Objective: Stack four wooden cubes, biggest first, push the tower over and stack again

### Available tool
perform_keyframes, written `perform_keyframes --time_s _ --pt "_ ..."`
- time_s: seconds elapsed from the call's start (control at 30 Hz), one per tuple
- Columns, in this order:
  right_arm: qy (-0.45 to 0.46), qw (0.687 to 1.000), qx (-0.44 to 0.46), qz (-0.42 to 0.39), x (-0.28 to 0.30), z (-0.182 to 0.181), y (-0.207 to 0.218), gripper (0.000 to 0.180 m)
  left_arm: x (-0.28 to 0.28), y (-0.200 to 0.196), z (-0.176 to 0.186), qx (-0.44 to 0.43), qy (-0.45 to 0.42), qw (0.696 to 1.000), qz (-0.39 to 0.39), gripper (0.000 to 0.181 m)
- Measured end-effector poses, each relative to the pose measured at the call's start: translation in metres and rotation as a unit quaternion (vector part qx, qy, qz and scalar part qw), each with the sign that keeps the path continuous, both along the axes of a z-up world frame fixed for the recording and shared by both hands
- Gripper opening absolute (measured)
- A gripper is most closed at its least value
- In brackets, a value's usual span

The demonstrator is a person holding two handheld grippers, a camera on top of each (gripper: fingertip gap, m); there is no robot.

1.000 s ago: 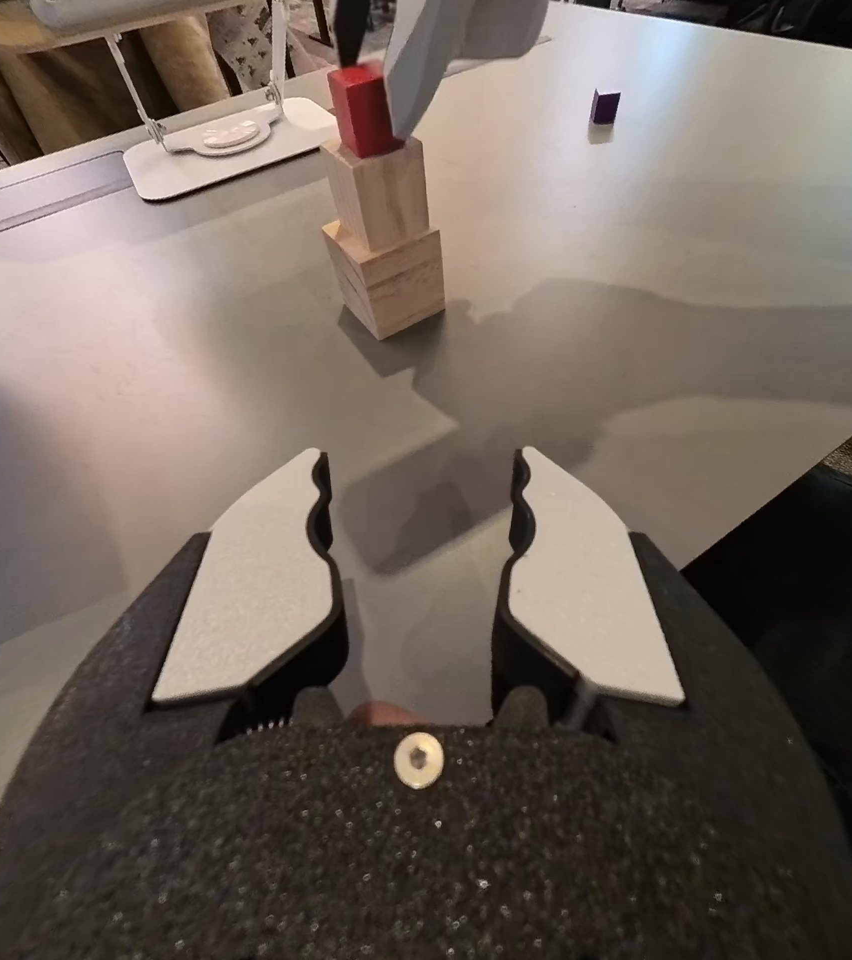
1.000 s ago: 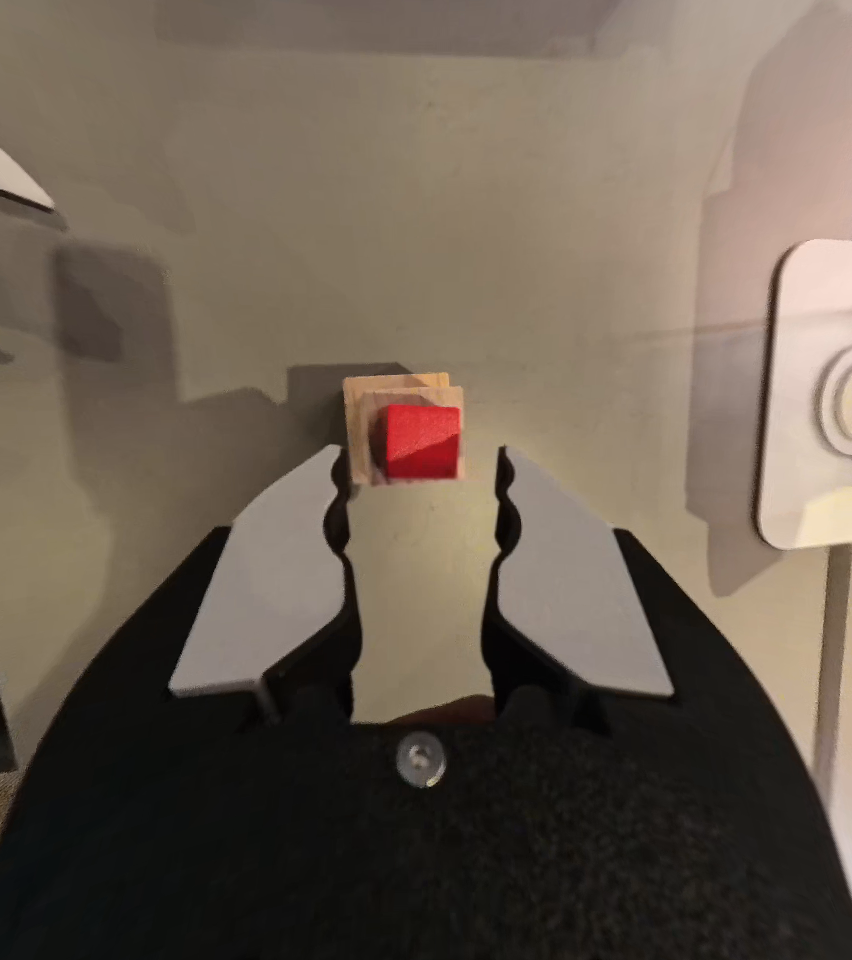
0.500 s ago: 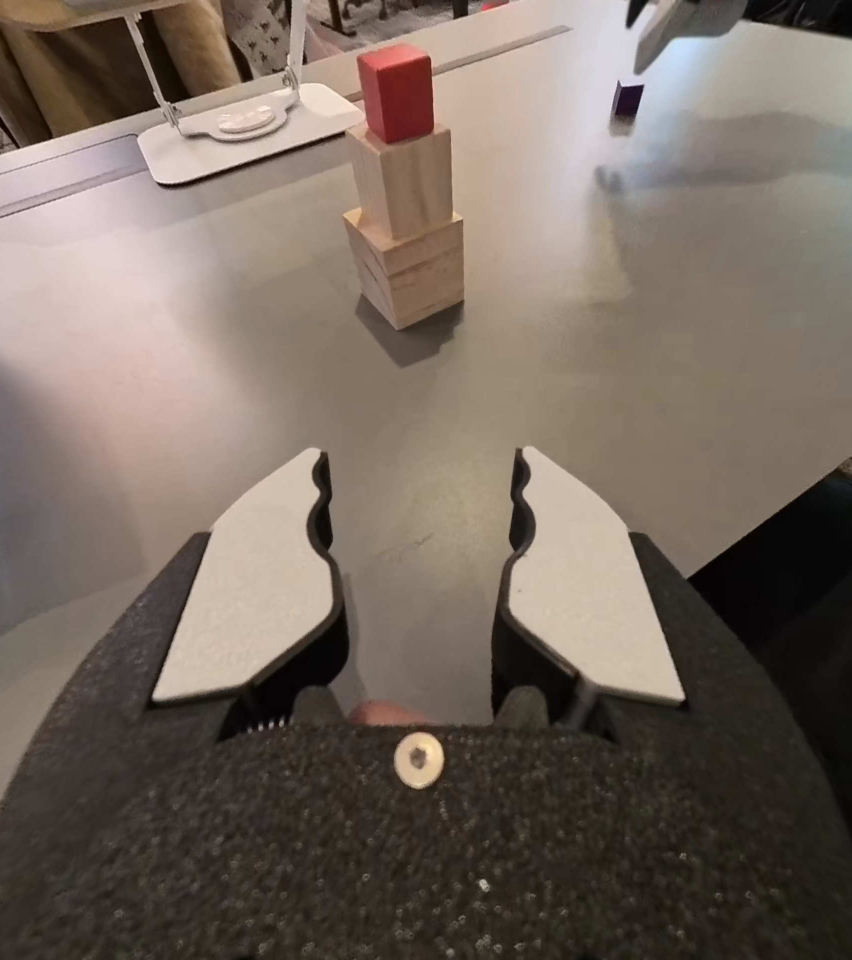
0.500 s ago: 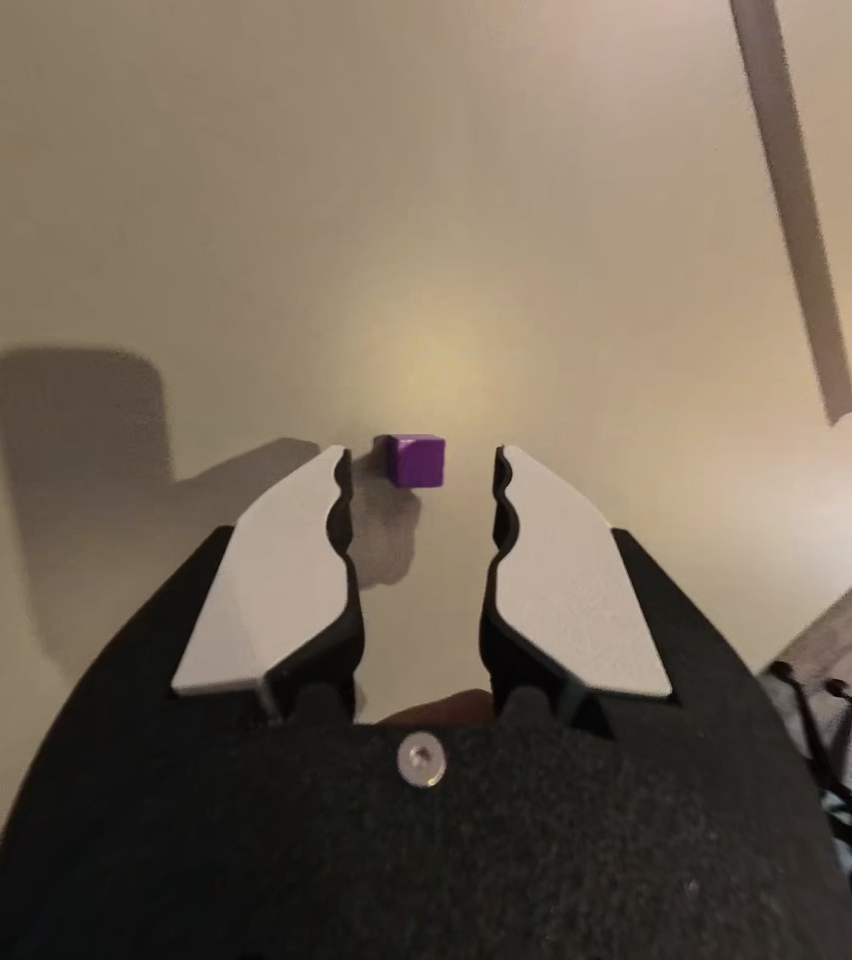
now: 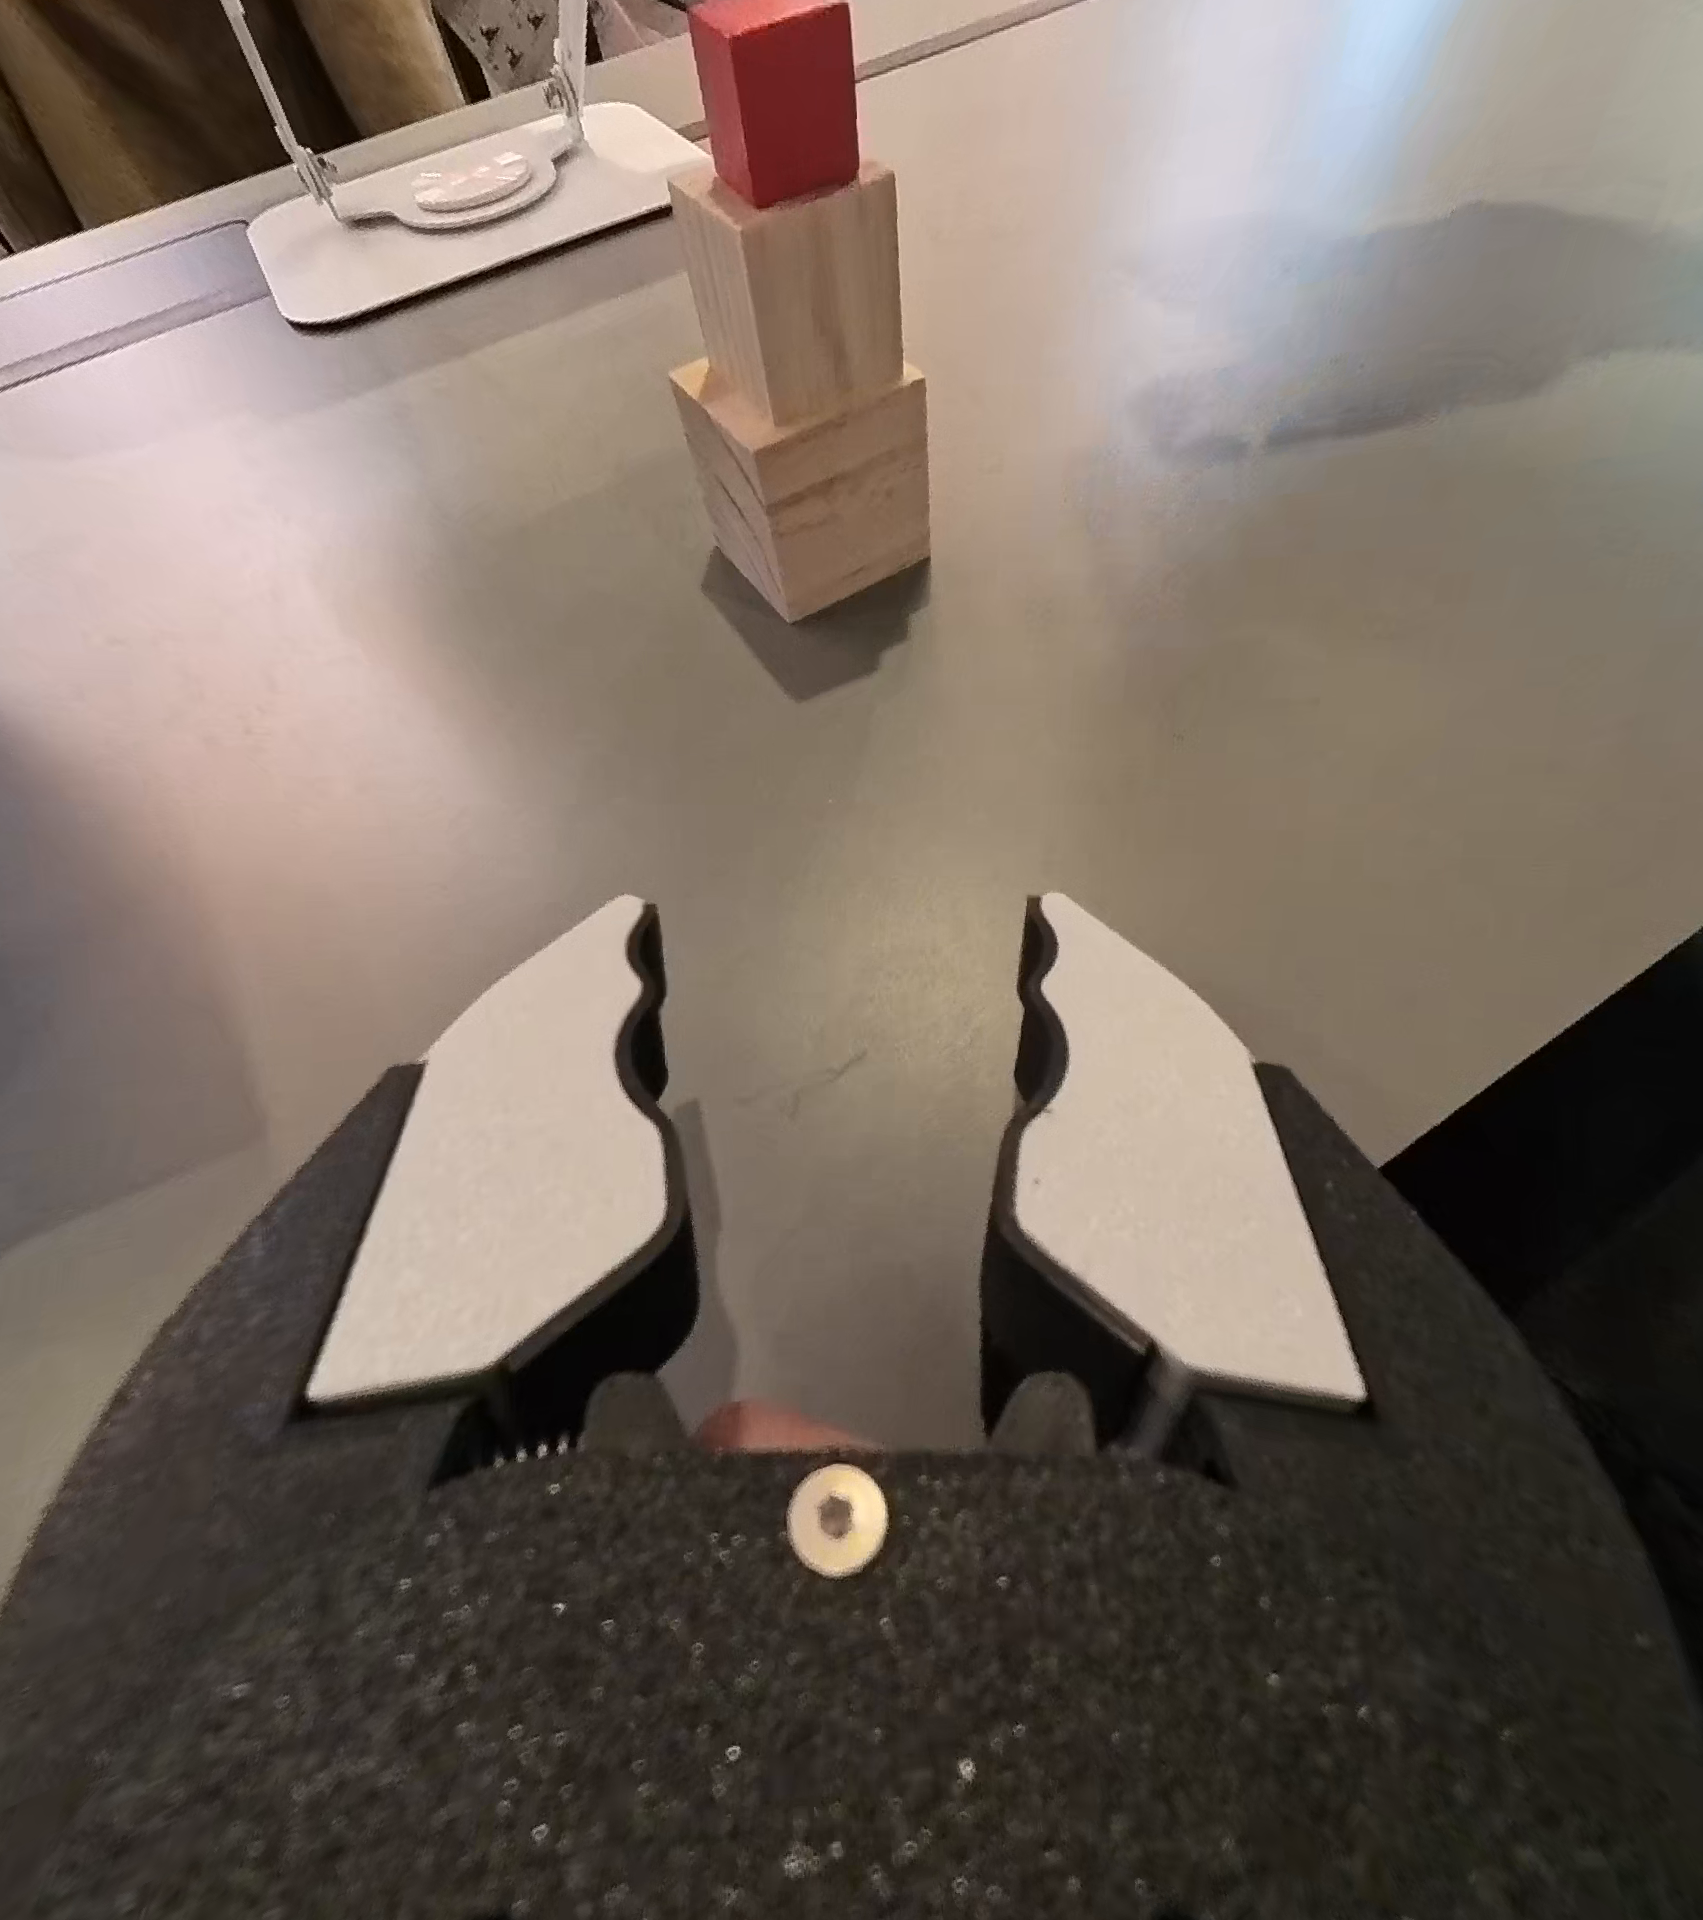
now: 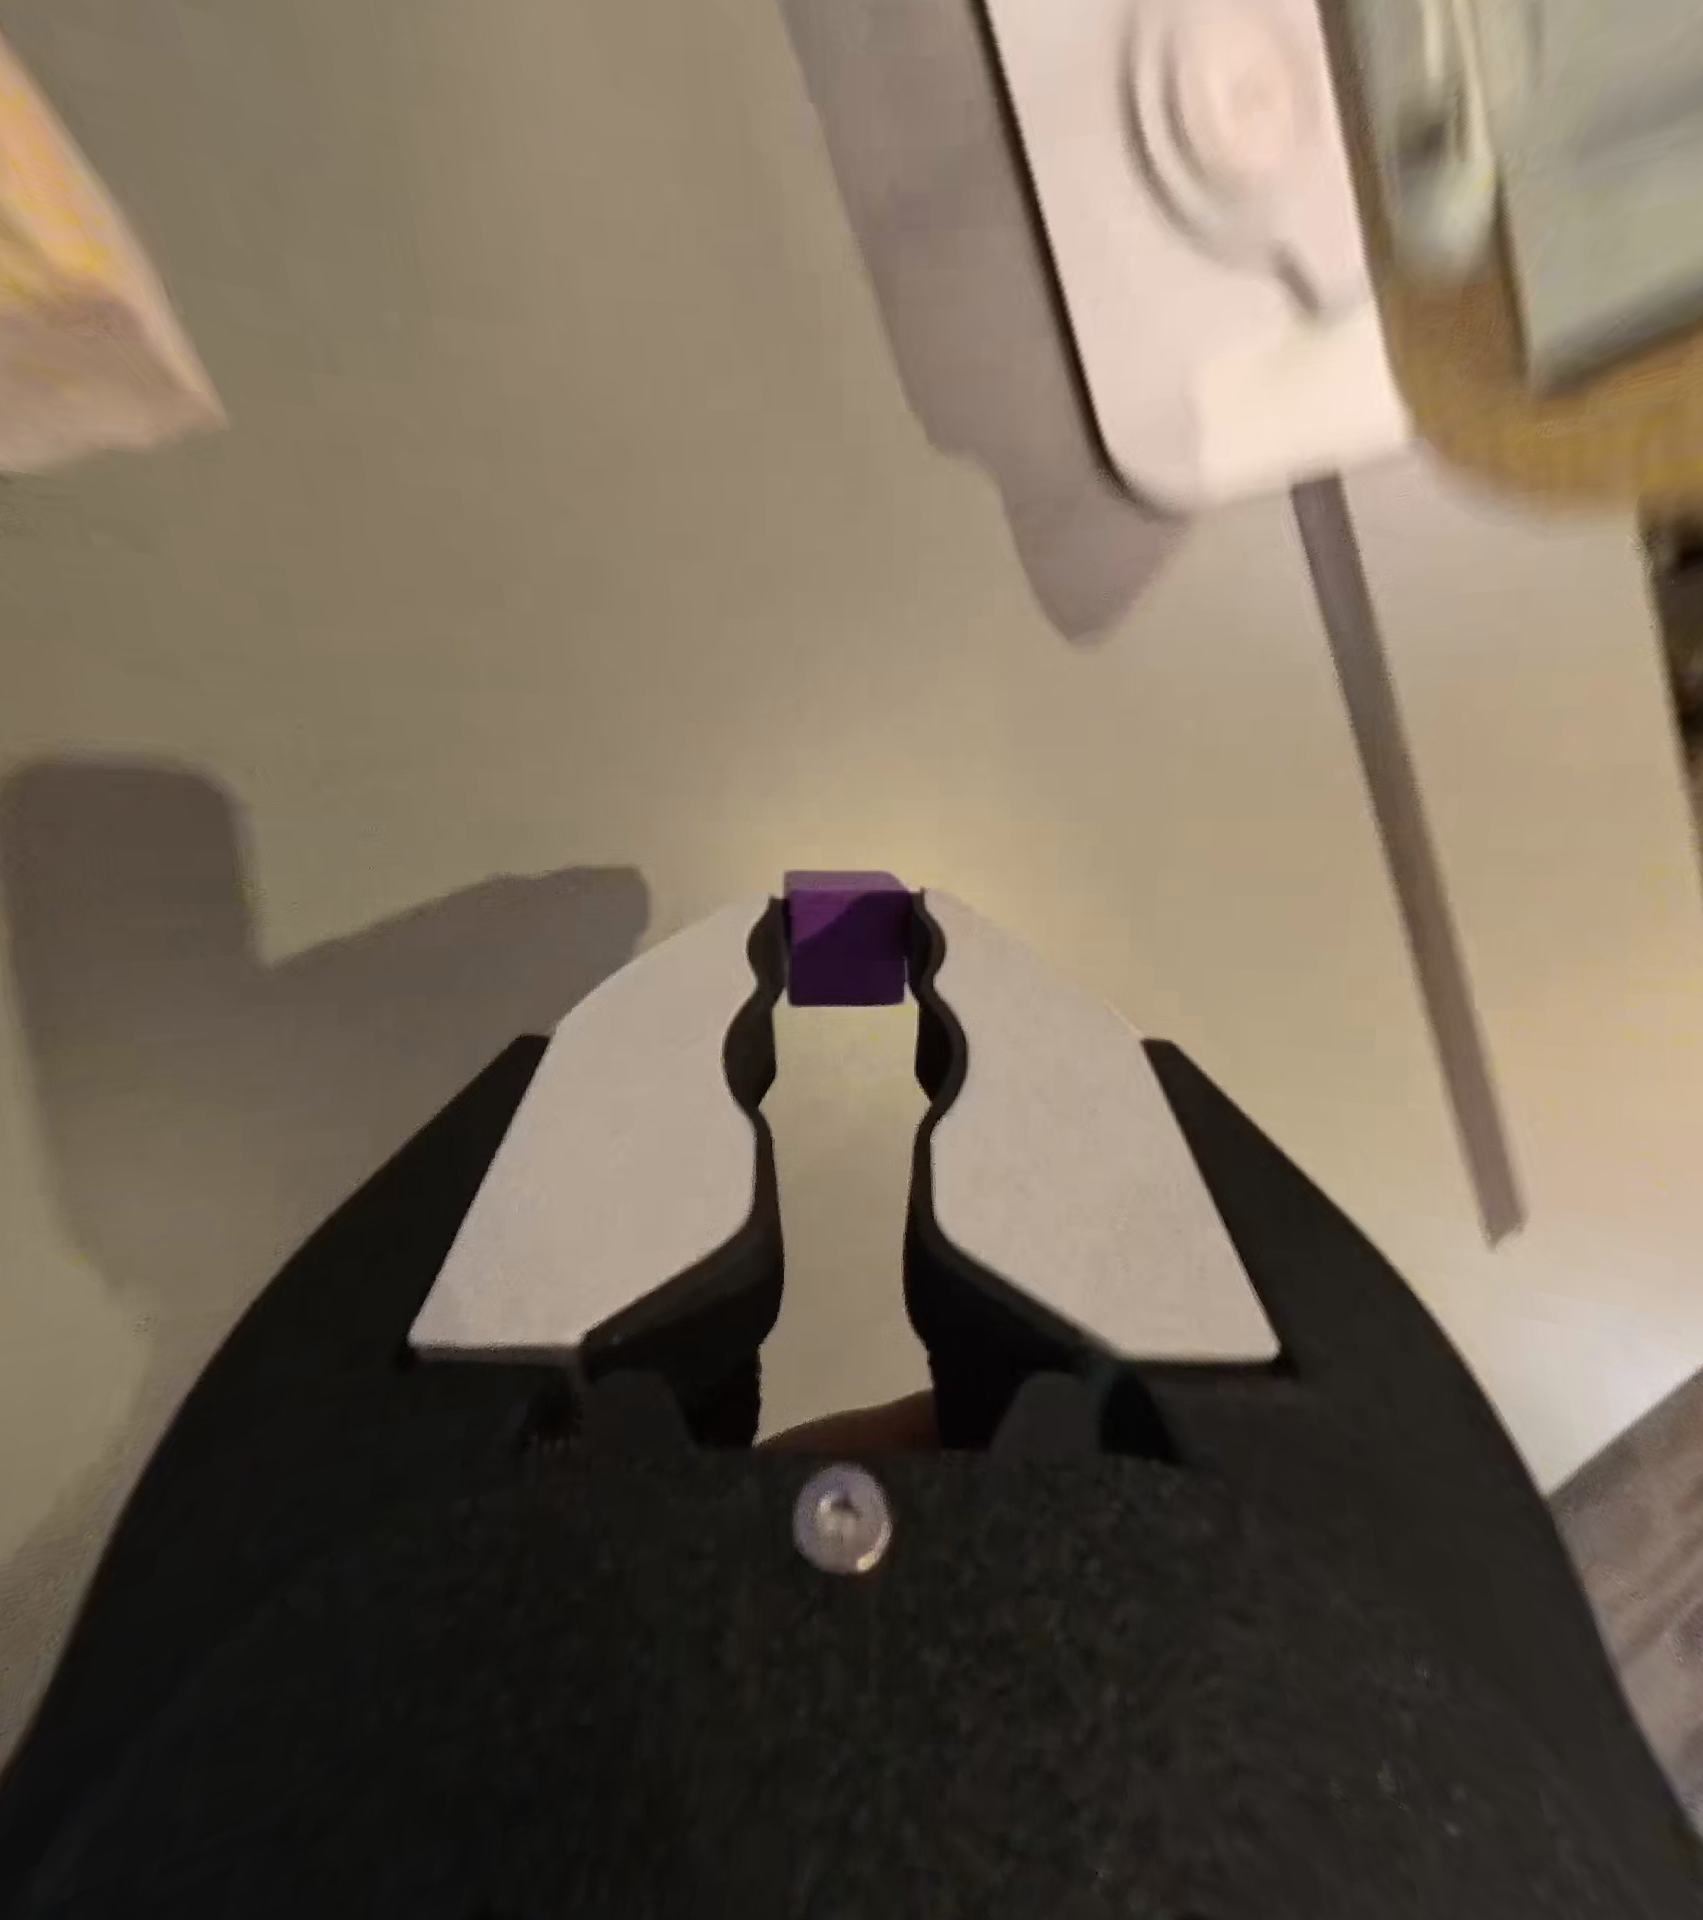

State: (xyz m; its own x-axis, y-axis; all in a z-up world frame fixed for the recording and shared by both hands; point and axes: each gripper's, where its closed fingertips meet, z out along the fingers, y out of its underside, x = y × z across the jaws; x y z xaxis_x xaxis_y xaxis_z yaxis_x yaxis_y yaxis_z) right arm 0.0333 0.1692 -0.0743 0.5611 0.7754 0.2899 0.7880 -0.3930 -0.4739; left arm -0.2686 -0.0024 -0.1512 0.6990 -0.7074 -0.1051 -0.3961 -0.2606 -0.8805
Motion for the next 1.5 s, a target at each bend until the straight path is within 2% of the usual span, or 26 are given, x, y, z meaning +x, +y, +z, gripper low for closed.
perform_keyframes --time_s 0.1,0.2,0.37,0.53,0.93,1.1,1.2,1.3,1.4,1.5 --pt "-0.011 0.996 0.017 0.085 -0.078 0.025 -0.017 0.022 0.003 -0.001 -0.002 -0.001 0.003 1.000 -0.004 0.065" --pt "-0.017 0.989 -0.005 0.147 -0.139 0.028 -0.037 0.022 0.004 -0.003 0.000 0.006 0.005 1.000 -0.006 0.065" --pt "-0.023 0.981 -0.028 0.191 -0.193 0.031 -0.050 0.022 0.005 -0.005 0.003 0.010 0.005 1.000 -0.009 0.065" --pt "-0.051 0.978 -0.051 0.194 -0.202 0.020 -0.052 0.022 0.003 -0.005 0.004 0.012 0.005 1.000 -0.012 0.065" --pt "-0.053 0.980 -0.075 0.179 -0.203 0.007 -0.051 0.022 0.006 -0.009 0.005 0.014 0.010 1.000 -0.019 0.066" --pt "-0.011 0.984 -0.034 0.176 -0.202 0.031 -0.056 0.037 0.004 -0.008 0.006 0.013 0.008 1.000 -0.015 0.066" --pt "0.029 0.988 0.052 0.141 -0.191 0.056 -0.062 0.039 0.001 -0.006 0.008 0.016 0.003 1.000 -0.010 0.066" --pt "0.097 0.983 0.149 0.049 -0.171 0.065 -0.078 0.040 -0.004 -0.001 0.012 0.020 -0.007 1.000 0.002 0.066" --pt "0.178 0.964 0.188 -0.063 -0.146 0.045 -0.106 0.045 -0.009 0.006 0.017 0.022 -0.024 0.999 0.019 0.065" --pt "0.236 0.940 0.207 -0.137 -0.125 0.016 -0.132 0.044 -0.014 0.012 0.018 0.020 -0.039 0.998 0.037 0.065"
